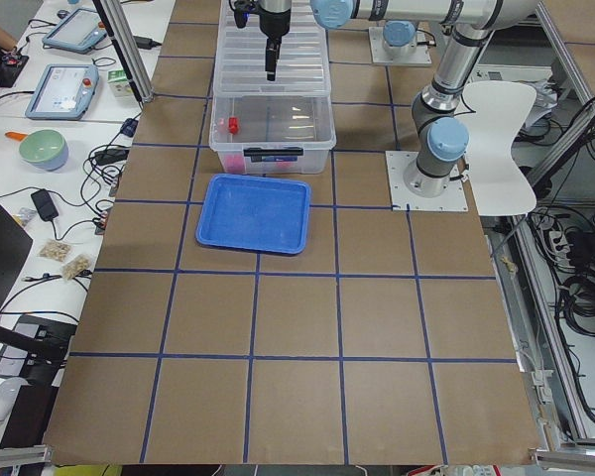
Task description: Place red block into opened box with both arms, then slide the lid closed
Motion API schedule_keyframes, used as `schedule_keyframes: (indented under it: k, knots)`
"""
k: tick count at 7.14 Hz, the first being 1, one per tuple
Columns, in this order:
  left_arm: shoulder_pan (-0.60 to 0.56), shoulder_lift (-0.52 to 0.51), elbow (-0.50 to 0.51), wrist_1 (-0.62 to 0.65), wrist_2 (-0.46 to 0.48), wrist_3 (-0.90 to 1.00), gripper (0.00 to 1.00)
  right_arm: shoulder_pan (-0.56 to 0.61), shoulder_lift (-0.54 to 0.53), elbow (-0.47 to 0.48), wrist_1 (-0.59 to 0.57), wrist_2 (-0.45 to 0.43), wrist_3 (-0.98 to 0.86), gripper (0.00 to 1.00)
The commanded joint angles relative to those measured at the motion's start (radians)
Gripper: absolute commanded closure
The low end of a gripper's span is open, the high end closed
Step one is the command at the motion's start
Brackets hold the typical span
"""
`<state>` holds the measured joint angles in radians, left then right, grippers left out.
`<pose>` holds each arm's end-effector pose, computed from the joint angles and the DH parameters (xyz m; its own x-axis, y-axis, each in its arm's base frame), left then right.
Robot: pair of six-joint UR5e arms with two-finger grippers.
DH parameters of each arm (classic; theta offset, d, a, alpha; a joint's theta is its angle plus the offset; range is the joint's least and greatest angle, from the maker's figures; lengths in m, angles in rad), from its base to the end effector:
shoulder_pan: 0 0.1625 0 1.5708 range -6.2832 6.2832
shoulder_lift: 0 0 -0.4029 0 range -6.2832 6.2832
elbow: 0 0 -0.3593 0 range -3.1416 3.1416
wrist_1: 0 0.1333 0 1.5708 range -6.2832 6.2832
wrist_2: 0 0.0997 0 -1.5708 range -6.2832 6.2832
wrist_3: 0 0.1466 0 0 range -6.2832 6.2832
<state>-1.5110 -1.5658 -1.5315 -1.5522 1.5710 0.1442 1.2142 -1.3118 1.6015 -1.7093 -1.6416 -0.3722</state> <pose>-0.1052 -0.4728 0.4413 -0.9964 0.0840 -0.0092 0.0844 0.9945 -0.0622 -0.0677 -0.5340 0.2897 -0.9997 -0.0218 0.0104 -0.0198 0.9860 0.1657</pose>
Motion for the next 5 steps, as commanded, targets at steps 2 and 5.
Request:
schedule_keyframes:
  k: [2,5]
  knots:
    - [0.000,0.000,0.001,0.001,-0.002,0.000,0.00,0.010,-0.006,0.008,0.000,0.006,0.007,0.00]
    - [0.002,0.001,-0.004,0.000,0.001,0.000,0.00,0.063,-0.006,0.006,-0.004,0.029,0.087,0.00]
